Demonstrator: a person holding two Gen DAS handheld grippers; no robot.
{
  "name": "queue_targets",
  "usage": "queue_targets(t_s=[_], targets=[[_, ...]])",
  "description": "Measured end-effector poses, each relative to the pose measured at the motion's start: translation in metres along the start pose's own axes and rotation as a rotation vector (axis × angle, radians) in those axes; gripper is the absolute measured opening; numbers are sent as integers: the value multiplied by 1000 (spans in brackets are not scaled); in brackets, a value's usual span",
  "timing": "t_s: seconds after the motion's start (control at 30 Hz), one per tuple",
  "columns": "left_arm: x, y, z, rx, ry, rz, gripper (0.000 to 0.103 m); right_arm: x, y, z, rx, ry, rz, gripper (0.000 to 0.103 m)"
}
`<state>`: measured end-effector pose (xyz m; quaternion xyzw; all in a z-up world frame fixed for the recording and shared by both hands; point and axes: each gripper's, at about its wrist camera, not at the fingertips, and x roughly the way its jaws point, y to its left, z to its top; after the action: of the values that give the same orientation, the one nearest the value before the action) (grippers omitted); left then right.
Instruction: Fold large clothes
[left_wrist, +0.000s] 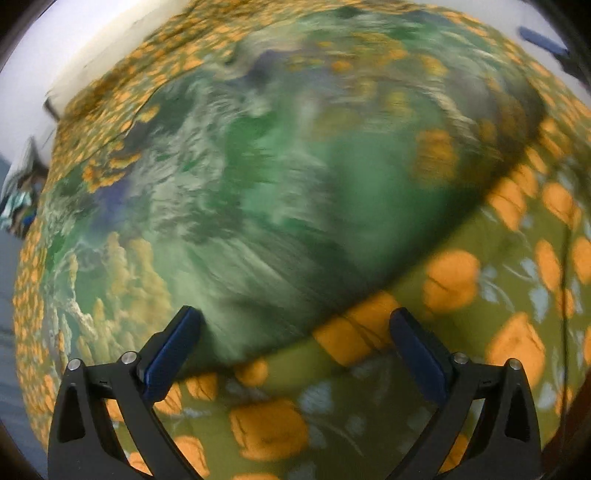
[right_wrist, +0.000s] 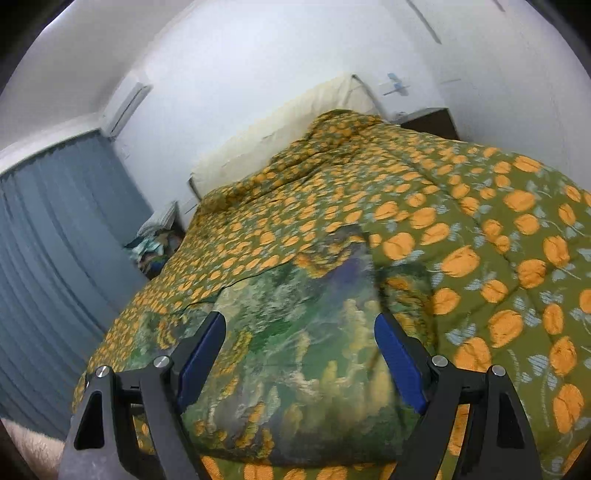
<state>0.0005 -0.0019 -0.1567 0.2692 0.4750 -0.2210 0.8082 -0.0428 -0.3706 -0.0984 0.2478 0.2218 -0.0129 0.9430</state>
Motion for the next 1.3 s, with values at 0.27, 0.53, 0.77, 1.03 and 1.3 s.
queue_targets(t_s=[0.27, 0.53, 0.77, 1.03, 1.3], targets=[[-45, 8, 33, -161, -177, -179, 102, 10, -66, -16, 319, 105, -11, 89], [15, 5, 50, -118, -137, -159, 103, 48, -60, -35, 311, 254, -7, 94], [11, 2, 43, -69, -127, -172, 103, 69, -65, -47, 311, 344, -18, 79], [0, 27, 69, -109, -85, -238, 102, 67, -63, -43, 286, 355, 12, 52], [-70, 72, 129, -219, -203, -445, 102, 13, 61, -22, -194, 145, -14, 41]])
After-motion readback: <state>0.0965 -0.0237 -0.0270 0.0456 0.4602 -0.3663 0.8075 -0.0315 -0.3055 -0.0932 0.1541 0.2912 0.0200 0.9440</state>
